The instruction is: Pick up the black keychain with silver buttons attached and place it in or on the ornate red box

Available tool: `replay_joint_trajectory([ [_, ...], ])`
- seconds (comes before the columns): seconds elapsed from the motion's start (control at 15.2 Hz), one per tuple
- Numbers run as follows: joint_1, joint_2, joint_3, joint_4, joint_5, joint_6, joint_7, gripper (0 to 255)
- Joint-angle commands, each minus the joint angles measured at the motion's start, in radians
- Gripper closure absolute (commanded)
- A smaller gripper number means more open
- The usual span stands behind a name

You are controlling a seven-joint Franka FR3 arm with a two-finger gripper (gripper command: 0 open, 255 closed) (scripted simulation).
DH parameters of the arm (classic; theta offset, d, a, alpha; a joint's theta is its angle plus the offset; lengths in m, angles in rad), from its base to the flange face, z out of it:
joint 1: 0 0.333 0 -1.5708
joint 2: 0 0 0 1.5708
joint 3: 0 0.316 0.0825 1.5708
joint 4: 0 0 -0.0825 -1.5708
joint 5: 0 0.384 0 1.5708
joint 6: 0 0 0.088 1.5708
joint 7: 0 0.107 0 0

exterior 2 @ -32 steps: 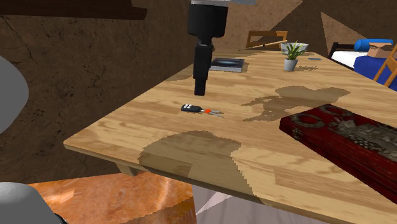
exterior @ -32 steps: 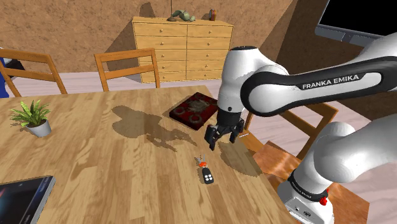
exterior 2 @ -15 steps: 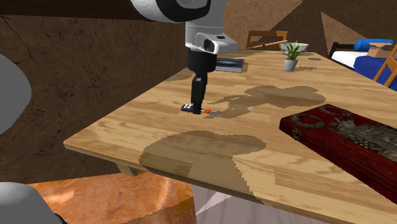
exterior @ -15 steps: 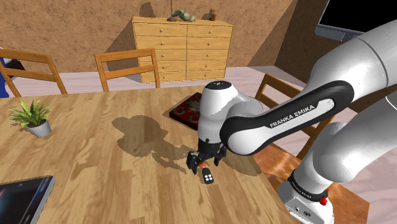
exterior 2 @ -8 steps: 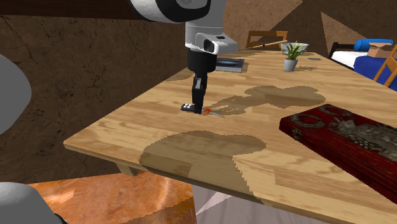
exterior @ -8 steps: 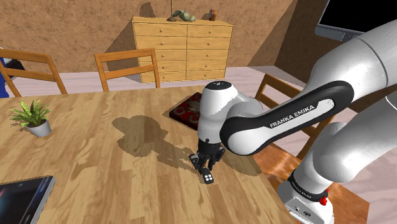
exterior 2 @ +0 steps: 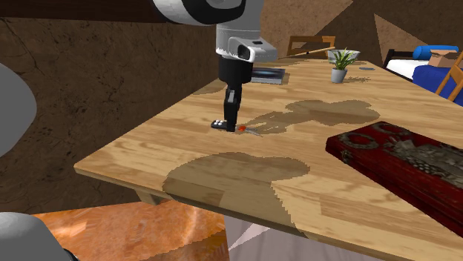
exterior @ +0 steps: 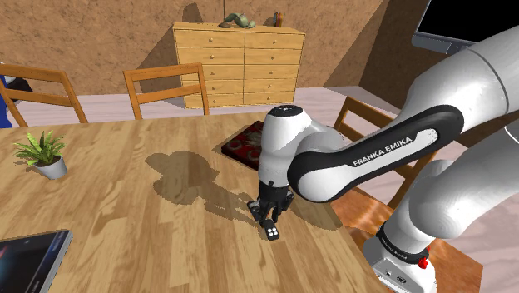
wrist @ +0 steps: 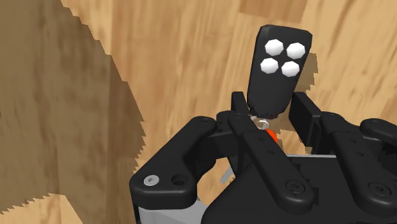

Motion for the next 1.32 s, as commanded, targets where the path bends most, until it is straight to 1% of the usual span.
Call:
replay_joint_trajectory([
  [0.0, 0.004, -0.02, -0.008, 0.009, 0.004, -0.027, -0.003, 255],
  [0.59, 0.015, -0.106, -0.052, 0.073, 0.008, -0.175, -0.01, 255],
  [1.25, 0.018, -0.169, -0.095, 0.162, -0.003, -0.326, -0.007, 255],
])
